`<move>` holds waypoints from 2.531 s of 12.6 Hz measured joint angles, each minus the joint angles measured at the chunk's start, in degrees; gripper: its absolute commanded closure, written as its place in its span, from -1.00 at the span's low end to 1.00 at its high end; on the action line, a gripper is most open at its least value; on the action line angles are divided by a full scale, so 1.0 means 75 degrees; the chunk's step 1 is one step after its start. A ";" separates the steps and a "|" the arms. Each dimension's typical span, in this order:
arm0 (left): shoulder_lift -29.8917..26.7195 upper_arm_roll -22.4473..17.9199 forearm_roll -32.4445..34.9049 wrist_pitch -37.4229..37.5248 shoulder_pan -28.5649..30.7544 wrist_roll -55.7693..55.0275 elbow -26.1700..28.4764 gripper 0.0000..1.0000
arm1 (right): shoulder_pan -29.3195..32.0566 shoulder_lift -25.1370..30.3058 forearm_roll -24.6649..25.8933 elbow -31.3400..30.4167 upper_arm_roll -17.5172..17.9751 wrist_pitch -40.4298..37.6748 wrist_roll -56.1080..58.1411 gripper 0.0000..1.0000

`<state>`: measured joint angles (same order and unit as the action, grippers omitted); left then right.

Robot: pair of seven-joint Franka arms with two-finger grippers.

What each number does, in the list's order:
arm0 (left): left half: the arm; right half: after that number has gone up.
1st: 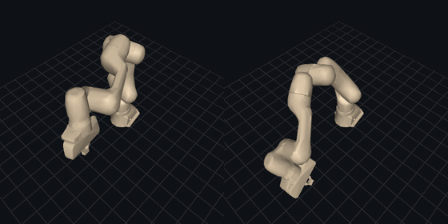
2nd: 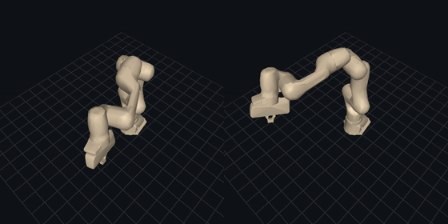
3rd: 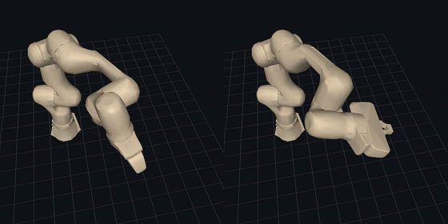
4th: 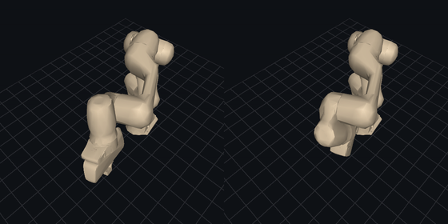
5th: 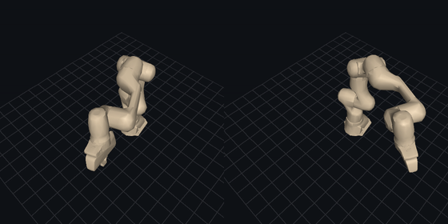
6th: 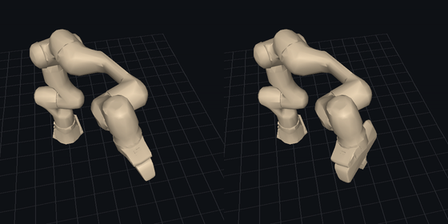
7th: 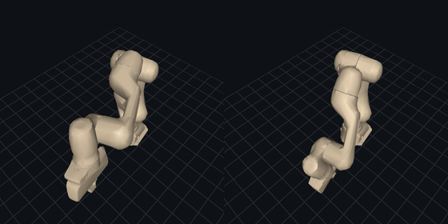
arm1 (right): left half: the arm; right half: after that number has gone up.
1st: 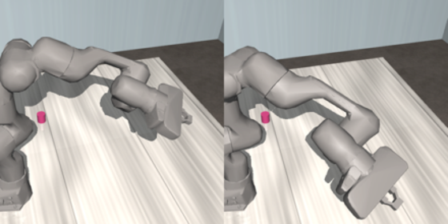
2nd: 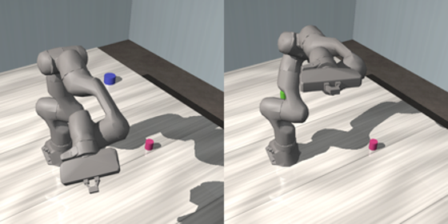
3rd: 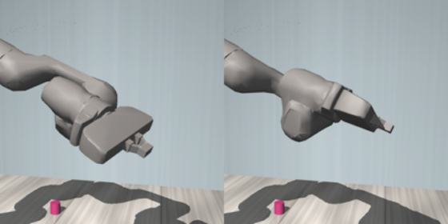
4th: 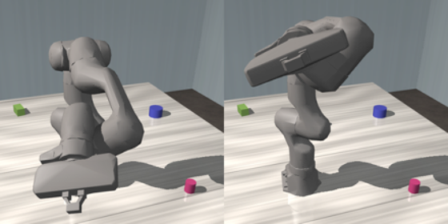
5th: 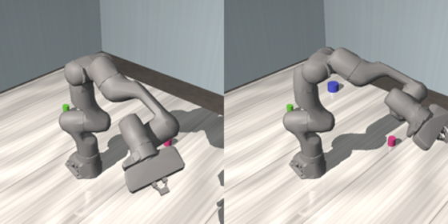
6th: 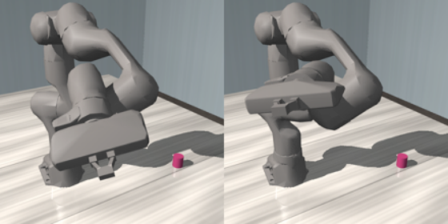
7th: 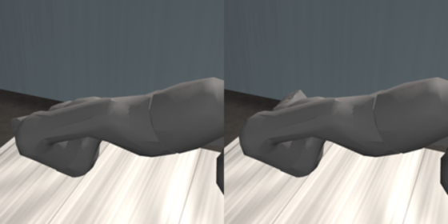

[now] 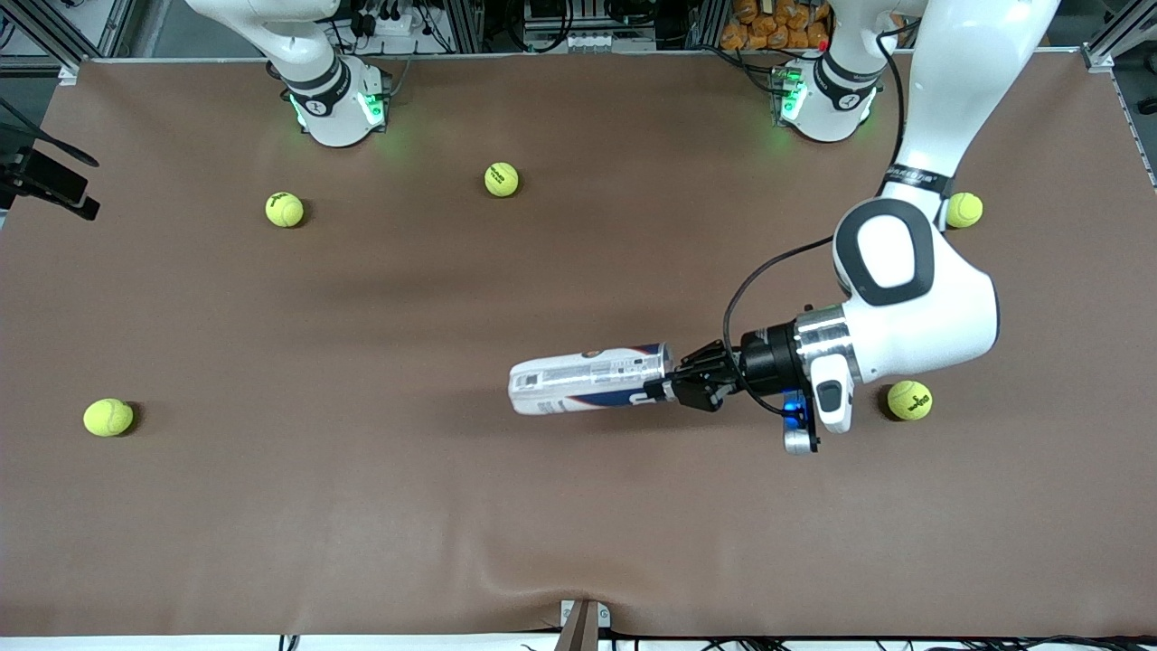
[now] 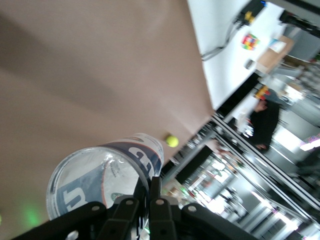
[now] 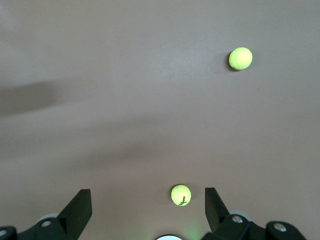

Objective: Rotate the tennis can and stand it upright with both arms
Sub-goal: 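Lift and rotate the can upright with the left gripper, then set the can down standing and open the left gripper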

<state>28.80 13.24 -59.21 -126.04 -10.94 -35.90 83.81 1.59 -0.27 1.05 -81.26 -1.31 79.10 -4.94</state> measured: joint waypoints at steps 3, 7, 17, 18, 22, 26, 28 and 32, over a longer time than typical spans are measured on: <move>-0.0105 0.0132 0.2078 0.0012 -0.0259 -0.1465 -0.0182 1.00 | -0.0014 0.0000 0.0000 0.0000 0.0015 0.0000 0.0000 -1.00; -0.0103 0.0167 0.4716 0.0002 -0.1306 -0.3043 -0.0356 1.00 | -0.0014 0.0000 0.0000 0.0000 0.0016 0.0000 0.0000 -1.00; 0.0528 -0.0593 0.8898 0.1418 -0.3960 -0.4810 -0.0487 1.00 | -0.0014 0.0000 0.0000 0.0001 0.0015 0.0000 0.0000 -1.00; 0.0627 -0.0905 0.8957 0.1436 -0.4305 -0.4841 -0.0492 1.00 | -0.0014 0.0000 0.0000 0.0001 0.0015 0.0000 0.0000 -1.00; 0.0804 -0.1407 0.8983 0.1453 -0.4866 -0.4937 -0.0619 -1.00 | -0.0014 0.0000 0.0000 0.0002 0.0015 0.0000 0.0000 -1.00; 0.0726 -0.1459 0.8983 0.1505 -0.4852 -0.4939 -0.0779 -1.00 | -0.0014 0.0000 0.0000 0.0003 0.0014 0.0000 0.0000 -1.00; 0.0311 -0.1468 0.8983 0.1941 -0.4816 -0.4939 -0.0942 -1.00 | -0.0014 0.0000 0.0000 0.0004 0.0015 0.0000 0.0000 -1.00; -0.1202 -0.1556 0.8984 0.3137 -0.4174 -0.4242 -0.1019 -1.00 | -0.0015 0.0000 0.0000 0.0008 0.0016 0.0000 -0.0001 -1.00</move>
<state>19.78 1.57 8.18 -102.51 -42.25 -67.71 76.17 1.48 -0.27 1.05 -81.20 -1.20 79.10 -4.94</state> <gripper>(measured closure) 0.000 0.000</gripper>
